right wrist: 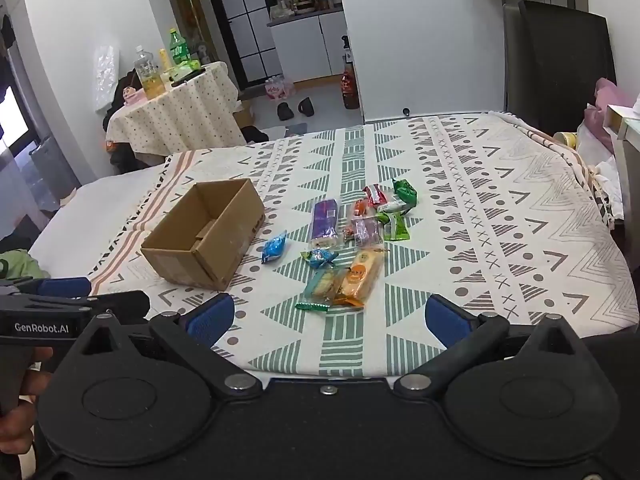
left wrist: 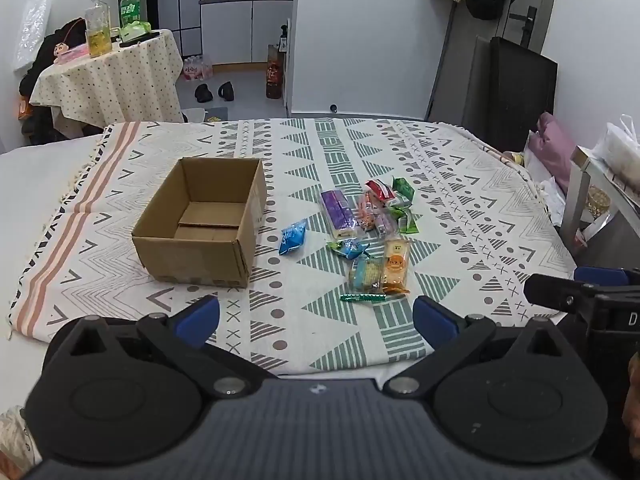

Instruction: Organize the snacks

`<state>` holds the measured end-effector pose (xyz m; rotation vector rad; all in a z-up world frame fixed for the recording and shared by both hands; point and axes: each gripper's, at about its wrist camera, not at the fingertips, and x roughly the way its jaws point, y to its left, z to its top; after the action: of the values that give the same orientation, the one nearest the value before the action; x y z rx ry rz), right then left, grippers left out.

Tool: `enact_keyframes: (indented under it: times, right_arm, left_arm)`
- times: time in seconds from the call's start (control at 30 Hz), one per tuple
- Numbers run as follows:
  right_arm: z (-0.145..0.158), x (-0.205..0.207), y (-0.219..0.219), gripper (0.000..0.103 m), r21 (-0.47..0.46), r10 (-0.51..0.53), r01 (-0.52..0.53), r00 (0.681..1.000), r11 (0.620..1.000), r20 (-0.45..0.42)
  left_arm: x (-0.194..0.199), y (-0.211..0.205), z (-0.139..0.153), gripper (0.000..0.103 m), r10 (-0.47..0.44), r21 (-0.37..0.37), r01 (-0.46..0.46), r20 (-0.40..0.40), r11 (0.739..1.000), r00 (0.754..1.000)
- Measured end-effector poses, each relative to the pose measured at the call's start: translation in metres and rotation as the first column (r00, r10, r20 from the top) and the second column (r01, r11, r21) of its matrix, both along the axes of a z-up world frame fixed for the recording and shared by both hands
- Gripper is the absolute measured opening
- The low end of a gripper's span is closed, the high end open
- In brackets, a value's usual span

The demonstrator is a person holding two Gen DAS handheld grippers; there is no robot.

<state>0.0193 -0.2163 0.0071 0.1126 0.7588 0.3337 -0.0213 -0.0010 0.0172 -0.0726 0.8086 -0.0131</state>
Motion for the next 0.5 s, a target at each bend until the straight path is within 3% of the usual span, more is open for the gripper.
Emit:
enact_keyframes:
  times: [0.5]
  right_arm:
    - [0.0033, -0.0050, 0.0017, 0.103, 0.003, 0.013, -0.014, 1.000, 1.000, 0.016]
  left_arm:
    - [-0.0061, 0.0012, 0.0075, 0.102, 0.014, -0.002, -0.014, 0.018, 1.000, 1.000]
